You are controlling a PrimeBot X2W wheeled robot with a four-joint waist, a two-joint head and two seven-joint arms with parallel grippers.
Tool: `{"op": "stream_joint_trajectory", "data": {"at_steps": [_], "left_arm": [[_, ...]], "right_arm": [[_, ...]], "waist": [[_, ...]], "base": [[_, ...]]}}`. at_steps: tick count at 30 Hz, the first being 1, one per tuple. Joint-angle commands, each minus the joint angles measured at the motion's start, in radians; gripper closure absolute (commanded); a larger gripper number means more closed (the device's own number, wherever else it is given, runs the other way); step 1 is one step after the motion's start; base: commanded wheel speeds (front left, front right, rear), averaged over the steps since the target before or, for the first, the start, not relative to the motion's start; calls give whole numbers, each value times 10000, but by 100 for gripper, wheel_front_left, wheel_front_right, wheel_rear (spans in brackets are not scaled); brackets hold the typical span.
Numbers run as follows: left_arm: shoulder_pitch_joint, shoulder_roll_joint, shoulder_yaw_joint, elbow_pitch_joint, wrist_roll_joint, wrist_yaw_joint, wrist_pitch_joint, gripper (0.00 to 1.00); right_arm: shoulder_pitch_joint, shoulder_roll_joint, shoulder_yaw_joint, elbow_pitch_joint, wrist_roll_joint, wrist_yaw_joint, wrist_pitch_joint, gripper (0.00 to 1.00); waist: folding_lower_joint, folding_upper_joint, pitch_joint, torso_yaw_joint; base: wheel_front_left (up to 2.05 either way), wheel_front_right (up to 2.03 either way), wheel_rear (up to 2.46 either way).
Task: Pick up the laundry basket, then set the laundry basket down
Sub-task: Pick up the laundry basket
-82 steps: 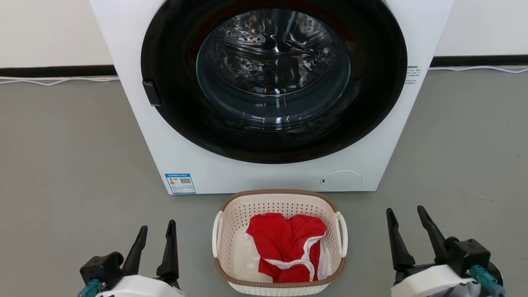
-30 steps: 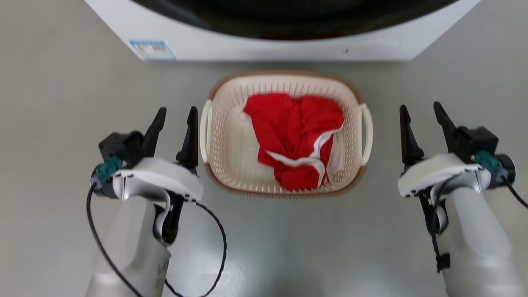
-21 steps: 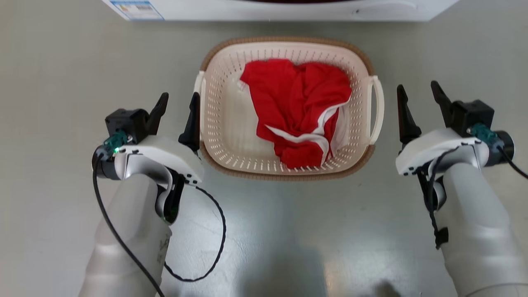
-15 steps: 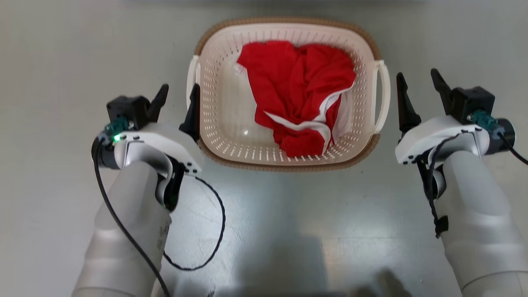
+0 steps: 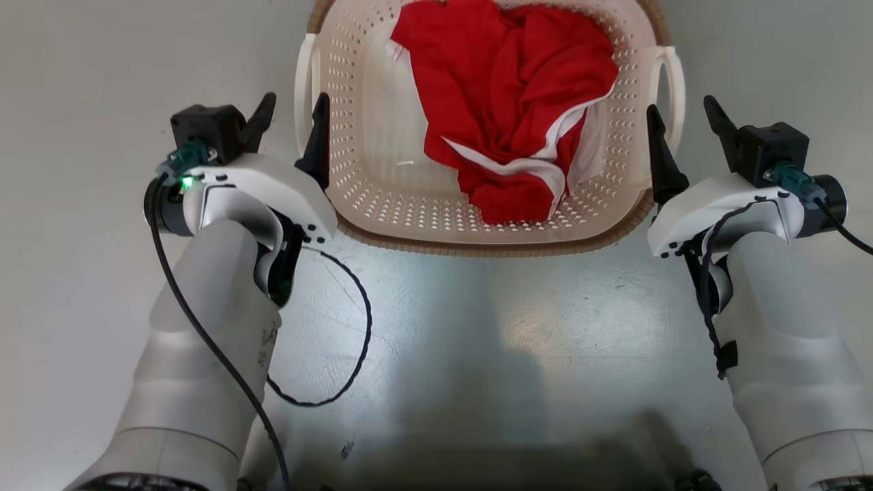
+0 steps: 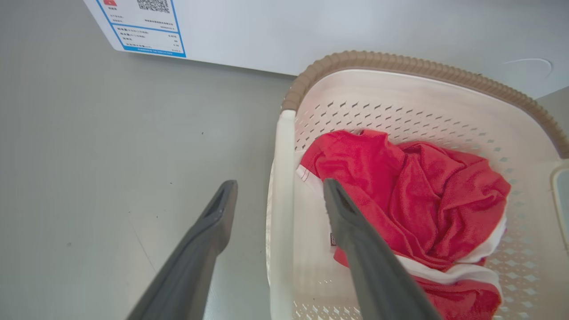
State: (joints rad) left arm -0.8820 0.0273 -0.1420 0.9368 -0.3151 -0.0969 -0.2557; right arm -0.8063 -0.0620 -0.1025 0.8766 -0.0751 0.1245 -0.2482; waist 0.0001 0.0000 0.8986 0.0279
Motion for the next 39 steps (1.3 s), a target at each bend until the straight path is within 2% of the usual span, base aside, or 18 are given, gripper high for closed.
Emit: {"op": "stream_joint_trajectory", "data": {"at_steps": [1,16,39], "left_arm": [[12,230,216,-58,91,72,-61,0],[-435,230,-118,395,42,119,-61,0],[-463,229,-356,622,-272,284,-61,0]], "right_arm": [[124,118,217,-74,89,62,-136,0],[-421,118,673,416,539,62,-136,0],[-444,118,1008,542,889,62,-136,0]], "waist": [[0,0,122,22],[-1,0,780,79],[-1,0,788,-16]], "base": [[0,0,0],[0,0,0],[0,0,0]]}}
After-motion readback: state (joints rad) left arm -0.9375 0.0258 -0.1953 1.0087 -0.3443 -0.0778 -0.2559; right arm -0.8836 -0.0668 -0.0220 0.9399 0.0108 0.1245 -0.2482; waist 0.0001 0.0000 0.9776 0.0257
